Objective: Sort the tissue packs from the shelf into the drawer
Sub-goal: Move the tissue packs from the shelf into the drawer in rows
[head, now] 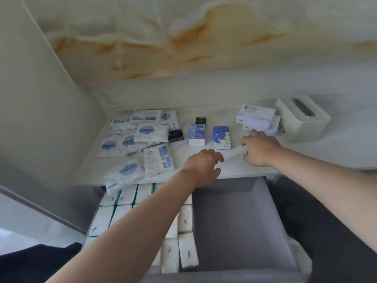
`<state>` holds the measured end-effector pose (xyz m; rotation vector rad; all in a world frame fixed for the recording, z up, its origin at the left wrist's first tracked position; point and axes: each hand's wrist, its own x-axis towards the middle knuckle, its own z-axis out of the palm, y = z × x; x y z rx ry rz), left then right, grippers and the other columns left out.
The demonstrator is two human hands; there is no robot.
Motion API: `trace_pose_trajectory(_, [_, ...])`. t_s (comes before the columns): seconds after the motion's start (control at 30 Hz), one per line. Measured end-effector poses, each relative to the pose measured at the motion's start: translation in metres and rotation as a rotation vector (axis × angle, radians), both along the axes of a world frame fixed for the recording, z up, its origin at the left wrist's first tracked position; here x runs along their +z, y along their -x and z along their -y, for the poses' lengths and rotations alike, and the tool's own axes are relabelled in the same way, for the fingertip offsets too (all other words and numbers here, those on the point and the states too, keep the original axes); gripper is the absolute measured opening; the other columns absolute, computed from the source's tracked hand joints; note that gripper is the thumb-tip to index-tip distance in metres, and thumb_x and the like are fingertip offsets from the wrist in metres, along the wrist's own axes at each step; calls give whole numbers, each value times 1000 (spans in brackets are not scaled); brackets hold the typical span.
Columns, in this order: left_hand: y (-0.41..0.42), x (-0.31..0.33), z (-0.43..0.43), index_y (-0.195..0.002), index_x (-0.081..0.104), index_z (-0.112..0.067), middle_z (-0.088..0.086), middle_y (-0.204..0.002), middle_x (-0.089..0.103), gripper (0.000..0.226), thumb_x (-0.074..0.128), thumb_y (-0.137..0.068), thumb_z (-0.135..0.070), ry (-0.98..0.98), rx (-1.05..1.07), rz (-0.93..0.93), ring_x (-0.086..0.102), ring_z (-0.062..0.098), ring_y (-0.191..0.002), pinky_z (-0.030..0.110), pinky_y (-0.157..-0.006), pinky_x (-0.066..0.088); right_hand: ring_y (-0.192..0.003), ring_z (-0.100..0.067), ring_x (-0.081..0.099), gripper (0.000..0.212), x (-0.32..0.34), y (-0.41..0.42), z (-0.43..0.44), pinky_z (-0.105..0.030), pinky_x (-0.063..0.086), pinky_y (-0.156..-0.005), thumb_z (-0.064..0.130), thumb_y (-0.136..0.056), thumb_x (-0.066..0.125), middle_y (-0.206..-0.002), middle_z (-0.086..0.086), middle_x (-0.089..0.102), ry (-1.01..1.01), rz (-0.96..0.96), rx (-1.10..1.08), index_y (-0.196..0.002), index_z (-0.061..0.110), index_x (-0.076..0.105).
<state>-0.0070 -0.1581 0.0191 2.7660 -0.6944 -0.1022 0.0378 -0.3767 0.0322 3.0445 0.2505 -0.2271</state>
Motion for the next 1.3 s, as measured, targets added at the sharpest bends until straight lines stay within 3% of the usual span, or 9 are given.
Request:
trace_pose_trajectory(0.23, [-59,-8,85,-139,43,-20,5,-135,47,47,54,-93,-24,-90,-73,65,41,26,-126,40,-101,39,-120,-31,49,83,-19,-42,45,-40,51,-90,39,-74,66,-136,-8,32,-47,-250,-154,-147,23,31])
trace_pose_trajectory(0.33, [-75,-15,108,-144,35,-16,6,-137,45,56,55,-92,-22,-113,-60,46,39,27,-127,41,-102,38,-110,-25,57,57,-21,-58,35,-38,51,-91,35,-74,65,-133,-3,48,-295,-313,-90,-128,23,53])
trace_pose_trajectory(0.47, [-94,-27,118,-146,31,-14,7,-142,42,58,52,-93,-25,-71,-52,-39,39,29,-129,43,-103,38,-109,-22,58,32,-13,-74,39,-30,48,-85,12,-83,55,-118,1,65,-422,-22,-76,-111,20,66])
trace_pose_trajectory(0.67, [-108,-44,136,-152,17,-45,-4,-164,2,62,44,-97,-53,-233,-231,-48,4,22,-149,46,-114,22,-99,-30,65,26,-11,-88,72,-28,46,-71,7,-81,57,-107,-11,65,-11,211,-150,-105,9,68])
trace_pose_trajectory(0.8, [-119,-44,134,-147,36,-36,-1,-162,16,54,41,-96,-53,-344,-220,18,12,22,-148,48,-114,25,-117,-31,56,39,-26,-98,88,-36,47,-95,3,-85,55,-129,-9,56,-212,157,-64,-120,13,67])
trace_pose_trajectory(0.97, [-130,-37,117,-117,66,-24,1,-135,49,37,42,-96,-43,-278,-193,100,42,26,-123,41,-105,30,-113,-31,58,35,-37,-103,100,-33,48,-90,-1,-83,54,-124,-8,59,-187,110,-30,-110,16,69])
trace_pose_trajectory(1.03, [-137,-37,116,-119,64,-22,2,-125,53,31,45,-97,-35,-191,-130,132,45,25,-118,38,-104,31,-105,-33,61,29,-46,-103,101,-38,54,-84,1,-77,53,-116,-7,63,-127,88,-26,-97,18,66])
trace_pose_trajectory(1.2, [-150,-47,121,-144,38,-32,2,-146,39,52,50,-94,-41,-269,7,87,36,27,-133,42,-113,19,-125,-35,48,66,-62,-104,97,-42,49,-96,9,-76,57,-139,-10,42,-233,-36,-104,-141,17,46])
trace_pose_trajectory(1.3, [-155,-53,123,-143,37,-33,3,-138,42,53,54,-93,-39,-314,-6,103,42,27,-127,41,-114,18,-124,-31,47,64,-58,-107,91,-43,45,-101,27,-74,59,-138,-5,44,-280,-38,-96,-138,28,52])
